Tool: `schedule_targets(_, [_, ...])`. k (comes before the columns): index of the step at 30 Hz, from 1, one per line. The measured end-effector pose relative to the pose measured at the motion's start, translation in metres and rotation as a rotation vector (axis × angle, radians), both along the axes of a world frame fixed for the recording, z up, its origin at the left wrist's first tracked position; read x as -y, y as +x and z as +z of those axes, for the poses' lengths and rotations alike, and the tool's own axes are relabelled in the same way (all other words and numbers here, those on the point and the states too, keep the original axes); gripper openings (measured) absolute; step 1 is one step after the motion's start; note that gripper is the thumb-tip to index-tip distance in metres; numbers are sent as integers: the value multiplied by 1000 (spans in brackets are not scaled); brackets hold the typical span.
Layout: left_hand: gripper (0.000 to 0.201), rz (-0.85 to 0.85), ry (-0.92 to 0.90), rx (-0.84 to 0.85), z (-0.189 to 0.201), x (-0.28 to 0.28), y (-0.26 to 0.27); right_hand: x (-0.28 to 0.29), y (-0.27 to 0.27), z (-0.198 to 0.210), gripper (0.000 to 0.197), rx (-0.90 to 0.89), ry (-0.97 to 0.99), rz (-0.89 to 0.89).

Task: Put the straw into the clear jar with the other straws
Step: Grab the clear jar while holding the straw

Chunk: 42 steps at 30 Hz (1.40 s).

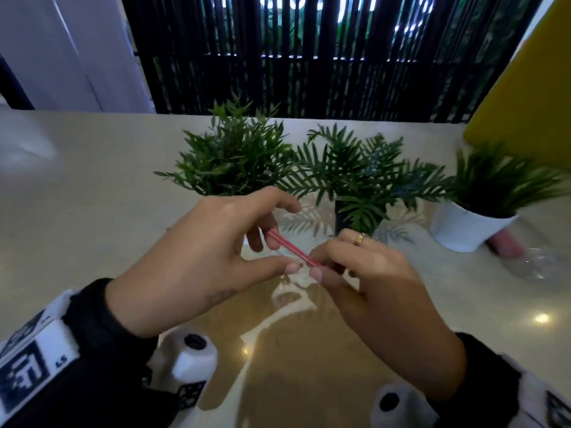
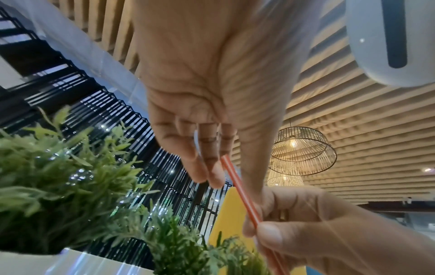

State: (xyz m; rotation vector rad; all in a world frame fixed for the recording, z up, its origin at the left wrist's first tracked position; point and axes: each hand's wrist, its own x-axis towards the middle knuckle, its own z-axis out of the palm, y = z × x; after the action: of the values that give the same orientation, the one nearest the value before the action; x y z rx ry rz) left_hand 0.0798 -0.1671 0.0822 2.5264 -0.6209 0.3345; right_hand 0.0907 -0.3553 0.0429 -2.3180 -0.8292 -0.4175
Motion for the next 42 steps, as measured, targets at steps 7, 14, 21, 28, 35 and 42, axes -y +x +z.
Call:
schedule_targets(7, [56,-54,157,-113,-12,86,30,86,-16,1,4,-23,144,-299])
schedule_targets(14, [44,-227,370,-63,-55,221,108,171,-23,0,8,-20,198,-523])
schedule_targets(21, [57,-496,280,-102,-100,327,165,215,-27,-14,12,11,152,-599])
schedule_targets(28, [72,-417,458,-26,-116,367,198,234,-17,-30,12,-79,197,-610])
schedule_targets(35, [62,-274,653,11,-128,391,208,246,-12,-37,9,-102,224,-604])
schedule_targets(42, [40,-282,621,160,-114,397,193,247,-20,-38,23,-83,281,-595])
